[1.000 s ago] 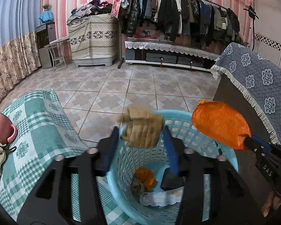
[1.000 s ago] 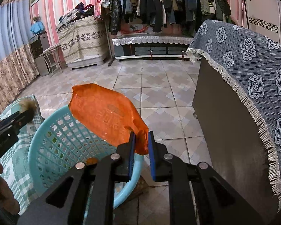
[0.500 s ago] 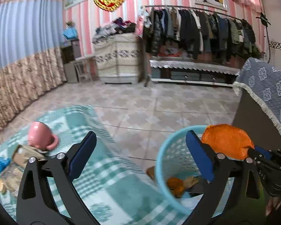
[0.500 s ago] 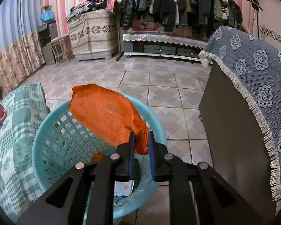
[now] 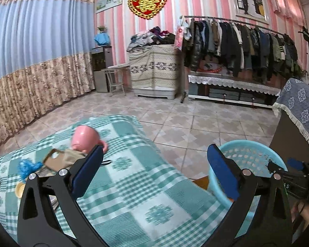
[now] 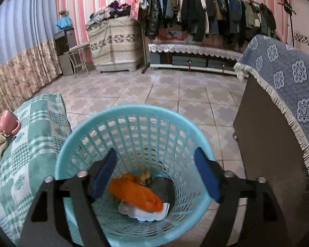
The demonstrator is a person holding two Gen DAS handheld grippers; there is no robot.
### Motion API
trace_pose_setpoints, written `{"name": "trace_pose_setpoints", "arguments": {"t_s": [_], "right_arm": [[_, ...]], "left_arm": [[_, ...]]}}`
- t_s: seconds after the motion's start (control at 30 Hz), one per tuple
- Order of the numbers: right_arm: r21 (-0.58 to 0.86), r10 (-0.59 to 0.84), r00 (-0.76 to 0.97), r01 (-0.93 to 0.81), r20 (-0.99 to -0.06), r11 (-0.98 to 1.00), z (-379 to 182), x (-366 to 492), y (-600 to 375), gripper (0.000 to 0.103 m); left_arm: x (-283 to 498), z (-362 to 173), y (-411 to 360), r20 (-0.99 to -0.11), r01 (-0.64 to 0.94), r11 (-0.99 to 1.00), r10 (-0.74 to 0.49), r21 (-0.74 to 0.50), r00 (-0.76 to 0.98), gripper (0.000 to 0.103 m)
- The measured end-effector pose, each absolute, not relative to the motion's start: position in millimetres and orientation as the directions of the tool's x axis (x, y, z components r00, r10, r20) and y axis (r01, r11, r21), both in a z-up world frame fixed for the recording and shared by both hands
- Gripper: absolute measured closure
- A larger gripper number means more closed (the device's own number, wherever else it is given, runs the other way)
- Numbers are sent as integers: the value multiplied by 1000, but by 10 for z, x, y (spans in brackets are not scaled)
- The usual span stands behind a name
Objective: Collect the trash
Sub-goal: 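Open the left tool dropping the brown item while the right tool drops the mesh bag into the basket, then move both open tools back over the tablecloth toward the yellow bowl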
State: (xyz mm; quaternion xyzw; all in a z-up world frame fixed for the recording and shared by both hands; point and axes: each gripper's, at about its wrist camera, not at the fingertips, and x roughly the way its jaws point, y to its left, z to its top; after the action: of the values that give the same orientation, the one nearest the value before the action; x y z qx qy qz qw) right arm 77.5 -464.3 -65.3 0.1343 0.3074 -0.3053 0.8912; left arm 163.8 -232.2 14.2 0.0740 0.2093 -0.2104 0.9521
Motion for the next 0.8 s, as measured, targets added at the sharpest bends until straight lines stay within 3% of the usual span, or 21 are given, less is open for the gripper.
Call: {"name": "trace_pose_setpoints", "arguments": {"t_s": [0.4, 0.8], "right_arm": [[-56, -421, 769, 452, -482, 890, -333, 821, -3852, 11], [-22, -288, 813, 321, -507, 947, -347, 1033, -3275, 10]], "left_arm": [[1491, 213, -1405, -420, 321, 946, -277, 37, 864, 5], [1480, 96, -419, -447, 178, 984, -149, 24, 882, 5]]}}
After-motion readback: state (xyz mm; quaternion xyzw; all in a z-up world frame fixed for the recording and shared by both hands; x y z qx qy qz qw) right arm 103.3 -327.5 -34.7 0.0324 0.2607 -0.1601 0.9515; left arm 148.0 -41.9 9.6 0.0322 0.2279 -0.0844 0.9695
